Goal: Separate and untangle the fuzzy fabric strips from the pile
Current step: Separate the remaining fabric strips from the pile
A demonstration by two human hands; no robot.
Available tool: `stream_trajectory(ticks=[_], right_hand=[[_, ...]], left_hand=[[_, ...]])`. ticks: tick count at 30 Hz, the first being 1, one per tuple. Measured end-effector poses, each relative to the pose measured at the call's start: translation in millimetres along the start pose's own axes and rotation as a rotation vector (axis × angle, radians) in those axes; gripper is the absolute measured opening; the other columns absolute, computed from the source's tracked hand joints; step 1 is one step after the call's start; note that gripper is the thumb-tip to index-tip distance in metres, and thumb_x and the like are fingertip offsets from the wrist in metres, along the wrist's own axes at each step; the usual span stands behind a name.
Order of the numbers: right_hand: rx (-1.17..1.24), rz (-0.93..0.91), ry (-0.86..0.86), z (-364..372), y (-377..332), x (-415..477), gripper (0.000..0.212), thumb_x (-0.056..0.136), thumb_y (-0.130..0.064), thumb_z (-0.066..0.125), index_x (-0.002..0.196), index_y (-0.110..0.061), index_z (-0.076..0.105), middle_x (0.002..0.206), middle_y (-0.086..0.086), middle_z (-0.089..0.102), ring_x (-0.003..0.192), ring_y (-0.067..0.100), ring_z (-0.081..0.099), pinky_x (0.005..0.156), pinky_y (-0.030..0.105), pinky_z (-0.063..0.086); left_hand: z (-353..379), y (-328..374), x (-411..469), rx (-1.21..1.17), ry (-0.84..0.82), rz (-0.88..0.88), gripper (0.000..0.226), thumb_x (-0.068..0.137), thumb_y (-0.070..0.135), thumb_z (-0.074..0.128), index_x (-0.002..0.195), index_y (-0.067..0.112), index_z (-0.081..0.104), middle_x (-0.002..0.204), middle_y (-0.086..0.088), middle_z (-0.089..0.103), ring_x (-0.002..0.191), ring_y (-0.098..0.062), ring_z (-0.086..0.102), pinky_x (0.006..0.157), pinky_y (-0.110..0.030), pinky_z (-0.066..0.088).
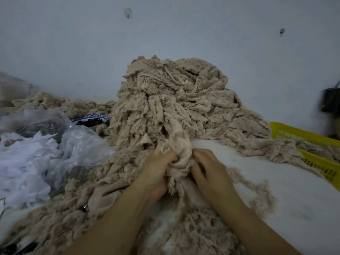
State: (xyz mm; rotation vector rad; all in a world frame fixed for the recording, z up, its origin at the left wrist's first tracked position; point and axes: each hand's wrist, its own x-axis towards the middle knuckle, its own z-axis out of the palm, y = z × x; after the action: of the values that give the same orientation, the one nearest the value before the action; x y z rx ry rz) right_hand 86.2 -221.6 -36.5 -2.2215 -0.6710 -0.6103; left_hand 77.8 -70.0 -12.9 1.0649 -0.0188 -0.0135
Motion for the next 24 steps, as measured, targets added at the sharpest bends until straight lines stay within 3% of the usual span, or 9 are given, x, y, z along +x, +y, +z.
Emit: stream_trajectory(ticks=[4,6,8,10,12,15,19,22,24], right_hand=[[-0.031,-0.058,-0.033,-0.7,-0.5,-1.0,0.024,0.103,-0.017,0.047,0.120,-0.014,0.063,0.120,-0.004,0.052,0.101,0.004,0.050,0.080,0.014,0.041],[-0.046,-0.079,-0.052,-1.1,-1.2,-1.8,0.021,0.104,-0.017,0.046,0.115,-0.013,0.063,0.116,-0.003,0.051,0.097,0.007,0.051,0.077,0.023,0.045],[-0.061,-0.096,-0.074,-2.0,-1.6,-2.6,0.021,0.104,-0.018,0.045,0.112,-0.014,0.063,0.113,-0.003,0.051,0.095,0.008,0.051,0.074,0.027,0.046],[-0.092,-0.116,-0.109,-2.2,-1.8,-3.5,0.022,0.104,-0.019,0.044,0.113,-0.015,0.064,0.113,-0.004,0.050,0.095,0.009,0.052,0.074,0.030,0.048],[-0.110,-0.140,-0.133,-1.8,-2.0,-3.4,0.023,0.104,-0.017,0.044,0.112,-0.012,0.064,0.113,-0.001,0.052,0.094,0.014,0.054,0.073,0.037,0.051],[-0.130,-0.141,-0.107,-3.4,-2.8,-2.3,0.030,0.099,-0.022,0.040,0.107,-0.008,0.065,0.110,0.006,0.054,0.088,0.023,0.056,0.066,0.047,0.051],[-0.137,-0.160,-0.095,-5.4,-5.4,-4.0,0.036,0.094,-0.026,0.036,0.104,-0.009,0.066,0.106,0.006,0.057,0.082,0.024,0.057,0.056,0.047,0.052],[-0.170,-0.198,-0.118,-3.8,-6.1,-5.0,0.024,0.093,-0.011,0.045,0.104,-0.008,0.067,0.105,0.008,0.058,0.076,0.025,0.058,0.050,0.045,0.051],[-0.165,-0.188,-0.115,-3.3,-4.6,-4.7,0.023,0.093,-0.011,0.046,0.103,-0.009,0.066,0.105,0.007,0.058,0.075,0.023,0.056,0.048,0.044,0.050]], left_hand=[[-2.0,0.7,3.0,-0.088,0.083,-0.119,0.024,0.082,-0.013,0.039,0.084,0.000,0.060,0.063,-0.014,0.062,0.054,-0.025,0.064,0.050,-0.031,0.055],[-3.5,0.0,4.0,-0.162,0.120,-0.175,0.028,0.084,-0.012,0.038,0.092,-0.001,0.062,0.071,-0.018,0.066,0.060,-0.029,0.068,0.053,-0.036,0.058],[-4.1,1.7,2.7,-0.246,0.131,-0.210,0.026,0.086,-0.004,0.044,0.103,-0.003,0.065,0.091,-0.023,0.070,0.082,-0.035,0.071,0.073,-0.045,0.062],[-5.0,5.1,3.2,-0.318,0.109,-0.211,0.035,0.082,0.011,0.057,0.113,-0.003,0.066,0.115,-0.022,0.067,0.112,-0.035,0.063,0.101,-0.048,0.050],[-7.2,6.9,5.3,-0.340,0.066,-0.187,0.048,0.082,0.031,0.064,0.119,0.001,0.068,0.125,-0.015,0.065,0.118,-0.031,0.059,0.110,-0.047,0.043],[-7.5,5.9,7.1,-0.279,0.052,-0.160,0.056,0.081,0.052,0.068,0.114,0.006,0.074,0.118,-0.022,0.070,0.107,-0.033,0.068,0.095,-0.048,0.055],[-4.3,0.6,8.3,-0.150,0.145,-0.151,0.045,0.090,0.035,0.068,0.120,0.002,0.066,0.109,-0.024,0.072,0.094,-0.034,0.073,0.077,-0.044,0.062],[-3.8,0.1,10.5,-0.206,0.236,-0.175,0.035,0.099,0.032,0.057,0.118,0.004,0.066,0.097,-0.021,0.075,0.077,-0.031,0.075,0.064,-0.041,0.063],[-5.6,1.8,9.8,-0.260,0.230,-0.184,0.034,0.097,0.034,0.059,0.115,0.006,0.068,0.099,-0.020,0.075,0.078,-0.031,0.075,0.063,-0.041,0.062]])
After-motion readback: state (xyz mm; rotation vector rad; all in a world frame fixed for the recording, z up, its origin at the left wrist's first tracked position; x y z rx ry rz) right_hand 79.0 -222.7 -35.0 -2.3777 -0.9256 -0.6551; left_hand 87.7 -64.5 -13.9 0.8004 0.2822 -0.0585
